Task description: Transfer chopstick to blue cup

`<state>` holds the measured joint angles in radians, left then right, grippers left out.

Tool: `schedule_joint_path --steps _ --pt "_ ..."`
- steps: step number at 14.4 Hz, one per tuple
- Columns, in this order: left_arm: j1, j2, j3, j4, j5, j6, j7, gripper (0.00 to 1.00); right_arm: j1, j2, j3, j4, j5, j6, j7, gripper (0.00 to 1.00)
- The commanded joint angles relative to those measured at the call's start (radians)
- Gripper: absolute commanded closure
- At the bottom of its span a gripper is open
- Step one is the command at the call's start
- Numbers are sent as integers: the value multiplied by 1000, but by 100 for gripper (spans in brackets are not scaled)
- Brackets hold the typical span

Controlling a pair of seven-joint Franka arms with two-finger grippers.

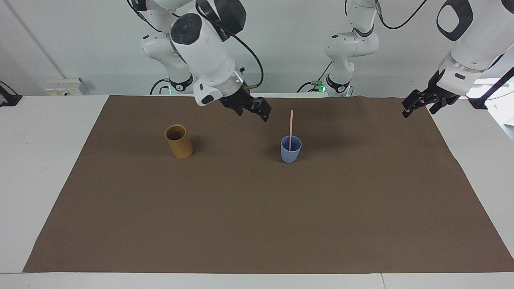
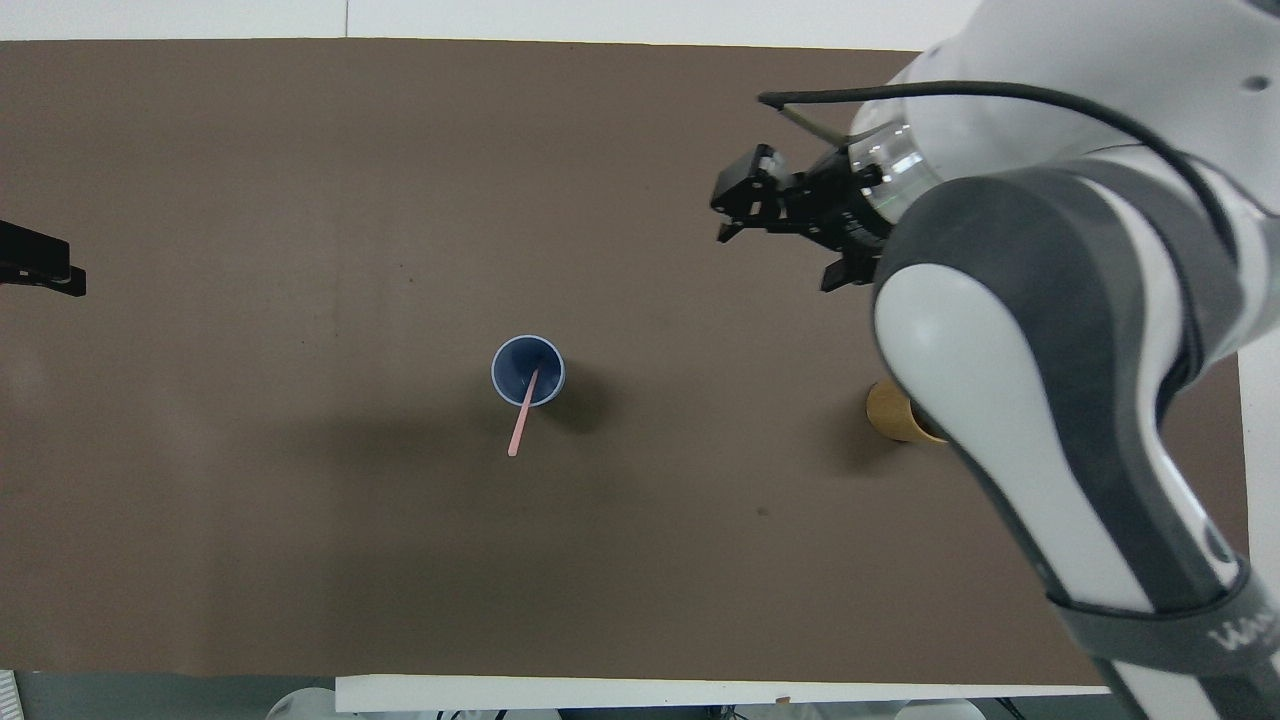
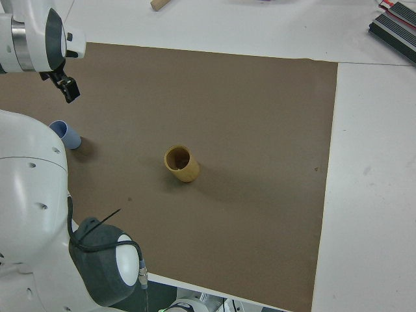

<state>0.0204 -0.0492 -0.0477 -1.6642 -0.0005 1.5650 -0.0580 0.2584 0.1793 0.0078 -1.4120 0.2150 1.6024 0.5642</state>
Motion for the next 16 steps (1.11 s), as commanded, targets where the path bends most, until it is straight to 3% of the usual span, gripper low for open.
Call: schedule_joint_path --steps 1,6,10,14,16 --pt "1 3 2 8 -3 -10 4 0 -100 -58 12 -2 -150 -99 -249 0" --pt "1 3 2 8 -3 -10 4 0 -247 -172 12 -13 -270 -268 -530 0" --pt "1 3 2 8 -3 -10 4 0 -303 -195 12 -47 -283 -277 -656 0" --pt "1 3 0 8 -3 -10 4 0 -257 -202 -29 -58 -283 -292 -673 0" --pt "1 2 0 12 -3 -46 6 0 -251 -166 -40 -38 -273 -300 -673 0"
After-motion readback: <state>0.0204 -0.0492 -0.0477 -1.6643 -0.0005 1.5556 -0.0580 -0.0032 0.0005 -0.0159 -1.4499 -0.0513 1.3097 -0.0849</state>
